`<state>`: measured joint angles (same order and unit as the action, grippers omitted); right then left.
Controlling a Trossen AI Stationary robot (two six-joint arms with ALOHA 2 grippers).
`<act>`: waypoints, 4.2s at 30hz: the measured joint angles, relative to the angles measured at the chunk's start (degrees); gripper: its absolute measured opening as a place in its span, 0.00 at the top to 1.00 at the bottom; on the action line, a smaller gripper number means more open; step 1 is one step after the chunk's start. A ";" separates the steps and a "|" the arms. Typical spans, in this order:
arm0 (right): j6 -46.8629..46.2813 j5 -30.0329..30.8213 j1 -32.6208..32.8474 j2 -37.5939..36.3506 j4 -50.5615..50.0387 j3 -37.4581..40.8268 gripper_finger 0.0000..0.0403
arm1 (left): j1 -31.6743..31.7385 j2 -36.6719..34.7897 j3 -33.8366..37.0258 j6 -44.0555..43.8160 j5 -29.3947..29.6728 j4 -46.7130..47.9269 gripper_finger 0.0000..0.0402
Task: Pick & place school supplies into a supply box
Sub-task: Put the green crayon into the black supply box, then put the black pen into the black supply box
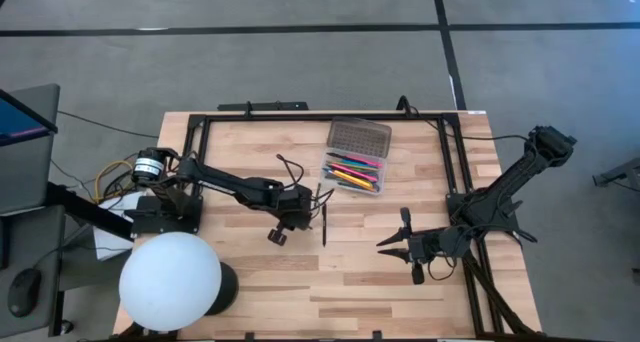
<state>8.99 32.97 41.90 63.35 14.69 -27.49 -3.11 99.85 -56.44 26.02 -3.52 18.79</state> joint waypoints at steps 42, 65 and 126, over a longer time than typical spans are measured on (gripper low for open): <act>-0.20 0.02 -2.74 0.00 -2.42 0.02 0.83 | 20.12 14.71 -8.23 6.49 -0.26 -37.46 0.94; -1.98 -0.04 -7.55 1.58 -2.00 -0.06 0.83 | 15.97 9.63 -8.85 9.39 6.34 -30.80 0.75; -56.11 -6.84 -27.66 53.24 -45.32 -50.77 0.83 | 9.20 -34.32 35.88 -3.74 16.05 -29.39 0.75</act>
<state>-47.11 26.13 14.24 116.60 -30.63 -78.26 6.09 65.54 -20.56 22.28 12.53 -10.59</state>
